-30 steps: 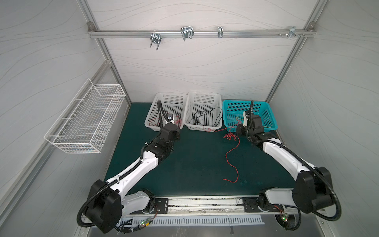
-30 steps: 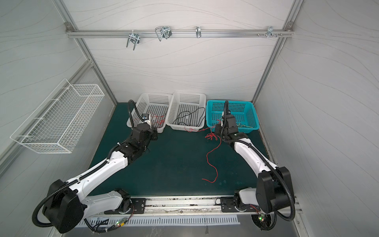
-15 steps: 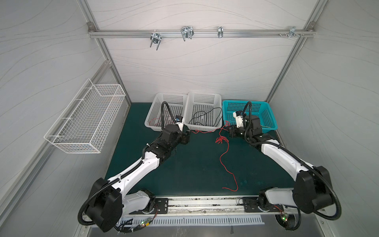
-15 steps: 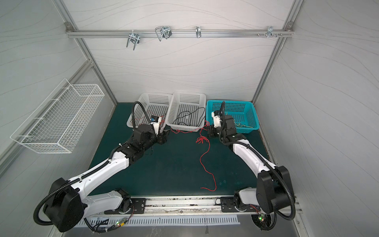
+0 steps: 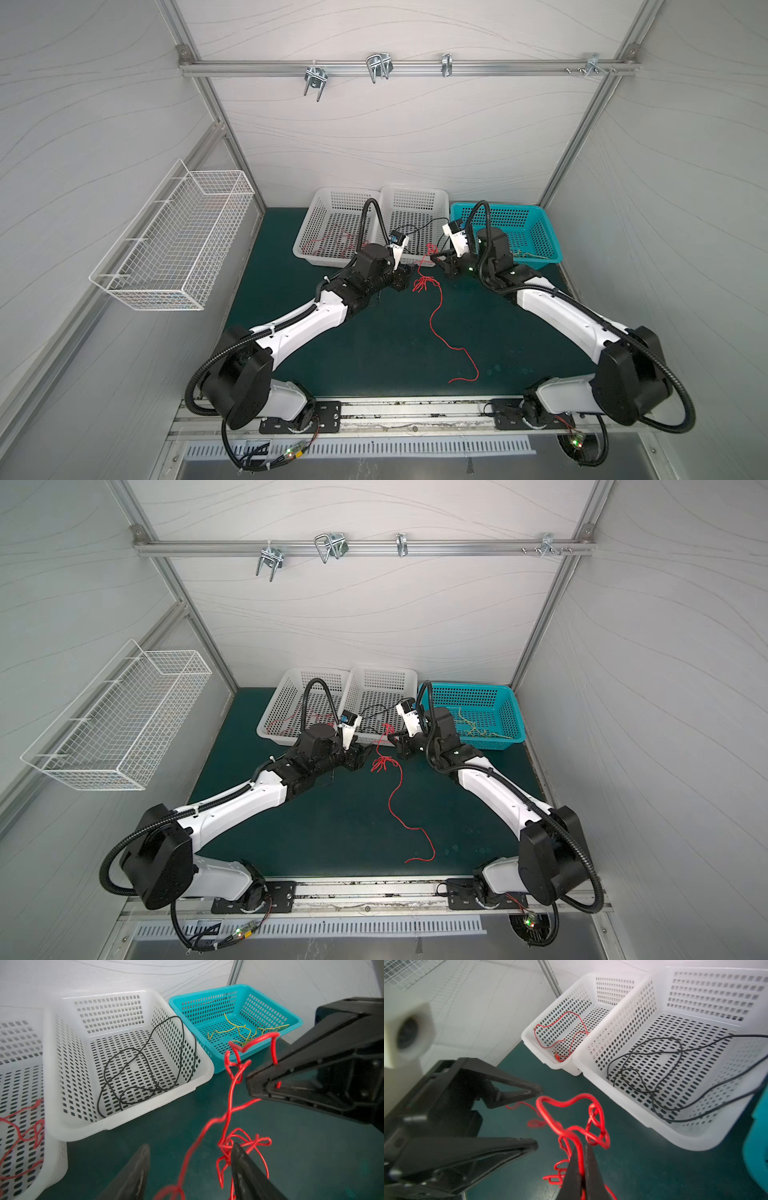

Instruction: Untangle the cables

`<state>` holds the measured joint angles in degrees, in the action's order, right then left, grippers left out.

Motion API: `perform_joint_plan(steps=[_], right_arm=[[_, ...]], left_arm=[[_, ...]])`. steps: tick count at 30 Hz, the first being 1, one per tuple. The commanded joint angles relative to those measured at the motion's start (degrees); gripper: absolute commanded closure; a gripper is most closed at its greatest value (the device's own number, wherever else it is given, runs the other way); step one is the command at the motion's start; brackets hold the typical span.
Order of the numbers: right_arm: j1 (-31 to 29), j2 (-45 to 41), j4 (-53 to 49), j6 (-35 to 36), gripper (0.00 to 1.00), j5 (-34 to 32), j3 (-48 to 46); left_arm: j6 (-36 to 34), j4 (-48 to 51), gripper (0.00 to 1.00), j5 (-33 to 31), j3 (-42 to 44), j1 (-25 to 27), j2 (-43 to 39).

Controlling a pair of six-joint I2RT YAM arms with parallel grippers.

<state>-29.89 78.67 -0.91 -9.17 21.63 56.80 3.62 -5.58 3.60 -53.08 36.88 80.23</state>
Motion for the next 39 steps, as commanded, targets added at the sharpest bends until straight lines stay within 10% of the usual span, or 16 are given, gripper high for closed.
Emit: perform_joint_plan(steps=[1, 25, 31, 39], right_arm=[[-0.9, 0.6, 1.3, 1.5, 1.0, 1.8, 1.8], [-0.9, -3.9, 3.3, 1.6, 1.0, 4.3, -0.1], [-0.9, -3.4, 3.9, 0.9, 1.0, 3.7, 0.1], [-0.9, -0.3, 1.3, -0.1, 0.83, -1.6, 1.3]], left_arm=[[-0.8, -3.1, 0.37, 0.6, -2.4, 0.2, 0.5], [-1.5, 0.6, 0.55, 0.1, -1.1, 0.2, 1.1], [-0.5, -0.1, 0.98, -1.7, -2.0, 0.3, 2.3], [2.6, -2.7, 1.0, -9.6, -2.6, 0.3, 3.0]])
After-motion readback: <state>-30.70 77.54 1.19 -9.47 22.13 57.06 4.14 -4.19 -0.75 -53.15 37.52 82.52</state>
